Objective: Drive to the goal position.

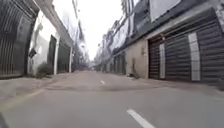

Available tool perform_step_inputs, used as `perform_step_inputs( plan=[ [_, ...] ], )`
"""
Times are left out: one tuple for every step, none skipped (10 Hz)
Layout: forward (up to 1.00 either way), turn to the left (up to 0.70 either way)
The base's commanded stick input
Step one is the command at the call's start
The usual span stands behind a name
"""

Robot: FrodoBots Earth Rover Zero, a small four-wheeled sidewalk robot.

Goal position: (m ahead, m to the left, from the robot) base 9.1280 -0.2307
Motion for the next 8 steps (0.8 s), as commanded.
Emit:
perform_step_inputs(
  plan=[
    [0.85, 0.0],
    [0.85, 0.0],
    [0.85, 0.0],
    [0.85, 0.0],
    [0.85, 0.0],
    [0.85, 0.0],
    [0.85, 0.0],
    [0.85, 0.0]
  ],
)
